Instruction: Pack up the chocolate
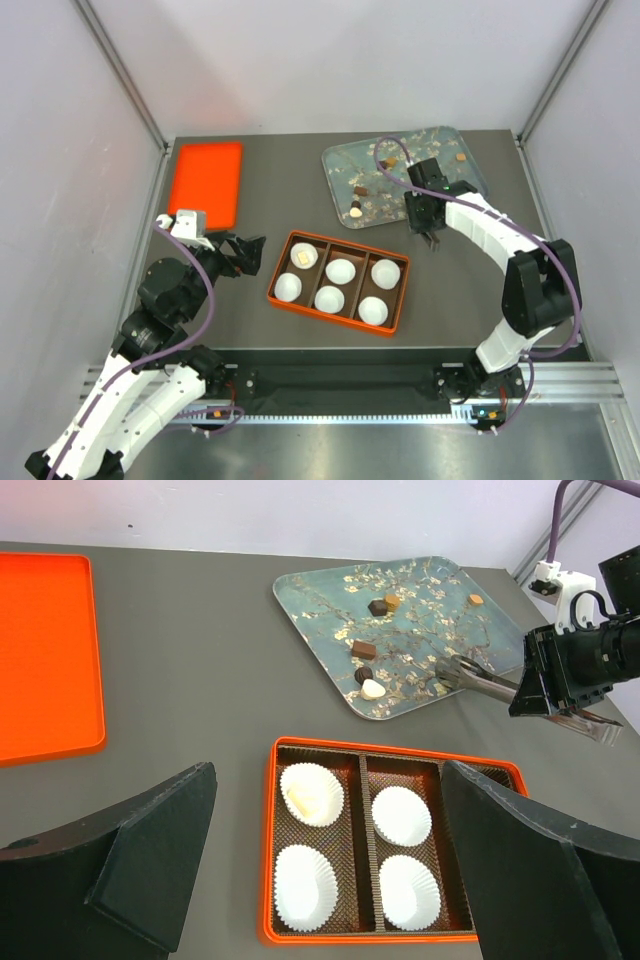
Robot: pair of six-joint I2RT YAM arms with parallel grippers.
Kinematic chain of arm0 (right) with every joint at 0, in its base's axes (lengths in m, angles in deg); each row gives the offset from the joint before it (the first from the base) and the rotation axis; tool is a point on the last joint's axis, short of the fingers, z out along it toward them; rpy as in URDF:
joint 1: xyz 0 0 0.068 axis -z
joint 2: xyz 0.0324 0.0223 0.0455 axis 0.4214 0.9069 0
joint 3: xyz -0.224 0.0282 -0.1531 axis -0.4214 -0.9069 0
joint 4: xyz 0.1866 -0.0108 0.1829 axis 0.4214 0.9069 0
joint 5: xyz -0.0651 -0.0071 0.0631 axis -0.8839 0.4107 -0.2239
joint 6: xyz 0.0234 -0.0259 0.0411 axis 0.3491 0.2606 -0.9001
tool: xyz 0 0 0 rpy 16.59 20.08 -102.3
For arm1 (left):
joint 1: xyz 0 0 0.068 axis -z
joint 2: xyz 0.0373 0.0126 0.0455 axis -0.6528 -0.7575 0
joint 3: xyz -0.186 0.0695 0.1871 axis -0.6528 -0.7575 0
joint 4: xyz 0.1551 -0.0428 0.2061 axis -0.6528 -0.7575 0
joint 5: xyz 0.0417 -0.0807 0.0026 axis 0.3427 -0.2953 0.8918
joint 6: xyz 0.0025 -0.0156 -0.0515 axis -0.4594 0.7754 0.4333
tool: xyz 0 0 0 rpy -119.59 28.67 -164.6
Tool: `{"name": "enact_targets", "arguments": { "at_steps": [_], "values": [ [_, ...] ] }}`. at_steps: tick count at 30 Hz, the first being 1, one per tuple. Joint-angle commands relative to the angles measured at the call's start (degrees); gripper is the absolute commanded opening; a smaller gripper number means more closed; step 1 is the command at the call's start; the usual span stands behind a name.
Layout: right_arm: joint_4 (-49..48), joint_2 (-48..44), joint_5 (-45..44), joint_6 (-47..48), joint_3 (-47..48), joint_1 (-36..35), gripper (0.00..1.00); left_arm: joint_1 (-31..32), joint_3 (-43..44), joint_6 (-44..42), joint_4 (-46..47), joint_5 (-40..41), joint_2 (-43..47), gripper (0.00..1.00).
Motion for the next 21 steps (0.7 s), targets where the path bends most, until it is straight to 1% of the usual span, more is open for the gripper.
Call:
{"name": "enact_targets", "arguments": {
  "at_steps": [1,13,21],
  "values": [
    [-1.08,0.24,0.25,0.88,1.05,0.73,0.38,-0.21,-0.48,-0.25,3.42,0.73,0.17,0.99],
    [-0.46,-3.00,2.09,1.59,2.37,0.47,0.32,-0.21,-0.57,-0.25,3.42,1.00,0.26,0.99],
    [0.06,-7.57,2.71,0.62,2.81,-3.39,0.30,-0.21,-0.74,-0.42,3.60,0.73,0.70,0.99]
  ]
}}
